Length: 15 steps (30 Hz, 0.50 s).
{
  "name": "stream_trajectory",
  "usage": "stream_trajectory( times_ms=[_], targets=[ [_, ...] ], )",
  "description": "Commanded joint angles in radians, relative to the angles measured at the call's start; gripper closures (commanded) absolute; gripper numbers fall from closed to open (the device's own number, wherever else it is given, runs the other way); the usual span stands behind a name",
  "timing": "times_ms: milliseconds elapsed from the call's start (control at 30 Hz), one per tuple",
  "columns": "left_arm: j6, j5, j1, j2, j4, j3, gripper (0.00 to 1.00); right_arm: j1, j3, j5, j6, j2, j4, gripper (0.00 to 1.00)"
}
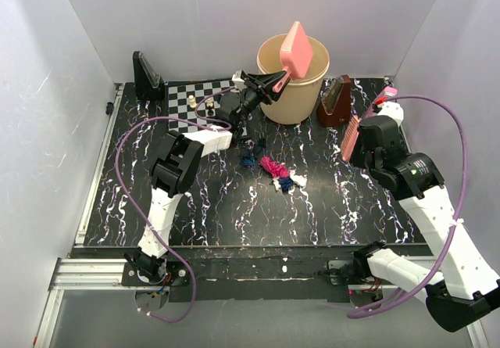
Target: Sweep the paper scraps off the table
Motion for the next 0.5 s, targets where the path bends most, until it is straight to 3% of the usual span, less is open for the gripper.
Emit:
stream_trajectory(
  times_ms=[0, 233, 467],
  targets=[
    [-0.206, 0.001, 0.007, -0.003, 0.073, 0.003, 1.0, -0.006, 0.057, -0.005, 0.025, 0.0, 0.02, 0.99],
    [-0.088, 0.091, 0.02, -0.023, 0.04, 0.149, 1.0, -0.007, 0.059, -0.002, 0.025, -0.002, 0.017, 0.99],
    [0.361, 0.25, 0.028, -0.229, -0.307, 0.169, 1.0, -0.007, 0.066, -0.015, 0.112, -0.002, 0.002, 0.99]
  ],
)
